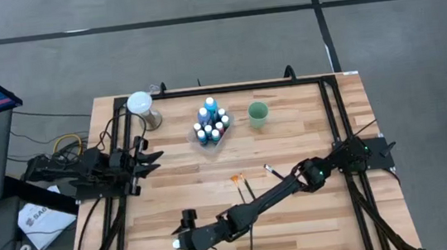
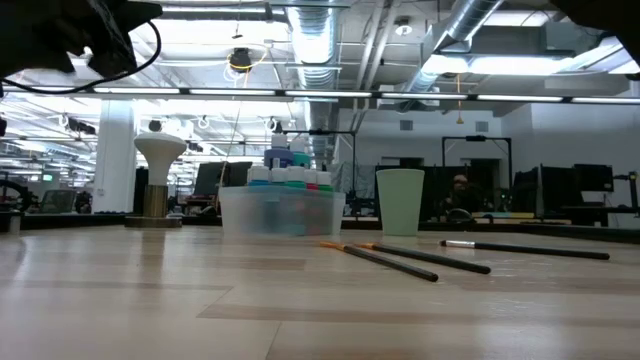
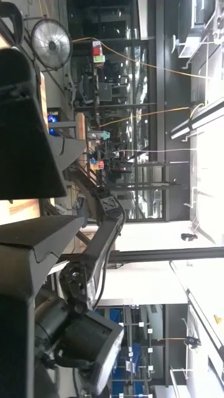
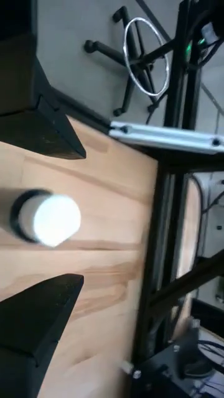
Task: Pick & Place Paint Supplies
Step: Put the small black paint bottle into the transparent bin
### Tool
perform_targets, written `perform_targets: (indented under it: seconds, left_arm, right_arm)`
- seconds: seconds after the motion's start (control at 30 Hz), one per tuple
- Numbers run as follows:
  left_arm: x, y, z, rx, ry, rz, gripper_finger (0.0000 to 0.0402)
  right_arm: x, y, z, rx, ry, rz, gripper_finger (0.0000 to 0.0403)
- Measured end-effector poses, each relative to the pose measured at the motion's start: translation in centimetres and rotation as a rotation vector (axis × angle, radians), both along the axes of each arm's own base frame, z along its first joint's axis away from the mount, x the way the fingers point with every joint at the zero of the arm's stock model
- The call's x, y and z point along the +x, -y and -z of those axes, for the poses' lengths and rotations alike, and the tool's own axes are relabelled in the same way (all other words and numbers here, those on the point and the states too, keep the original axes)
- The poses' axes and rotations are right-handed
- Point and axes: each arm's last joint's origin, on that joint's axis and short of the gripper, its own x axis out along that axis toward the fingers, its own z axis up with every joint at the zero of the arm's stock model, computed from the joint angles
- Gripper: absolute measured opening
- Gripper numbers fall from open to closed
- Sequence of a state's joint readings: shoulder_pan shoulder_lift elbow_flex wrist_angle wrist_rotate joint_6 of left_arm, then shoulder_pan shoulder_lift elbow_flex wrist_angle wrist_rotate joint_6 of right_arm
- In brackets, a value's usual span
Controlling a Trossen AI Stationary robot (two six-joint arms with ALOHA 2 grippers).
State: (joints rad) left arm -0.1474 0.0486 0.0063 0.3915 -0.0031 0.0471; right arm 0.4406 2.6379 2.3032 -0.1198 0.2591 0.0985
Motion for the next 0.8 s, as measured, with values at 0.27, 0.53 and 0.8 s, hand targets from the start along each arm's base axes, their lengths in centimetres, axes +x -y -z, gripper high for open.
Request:
perform_targets:
  seconds: [0.27,0.53,0.8]
  left_arm:
    - [0.0,0.0,0.0,0.000,0.000,0.000,0.0001]
    - [0.0,0.0,0.0,0.000,0.002,0.000,0.0001]
    - [0.0,0.0,-0.1,-0.001,0.008,0.000,0.0001]
  right_arm:
    - [0.2,0.6,0.2,0.013,-0.016,0.019,0.0311]
    - [0.3,1.1,0.4,0.013,-0.041,0.033,0.0311]
    - [-0.1,1.1,2.1,0.031,-0.096,0.053,0.0295]
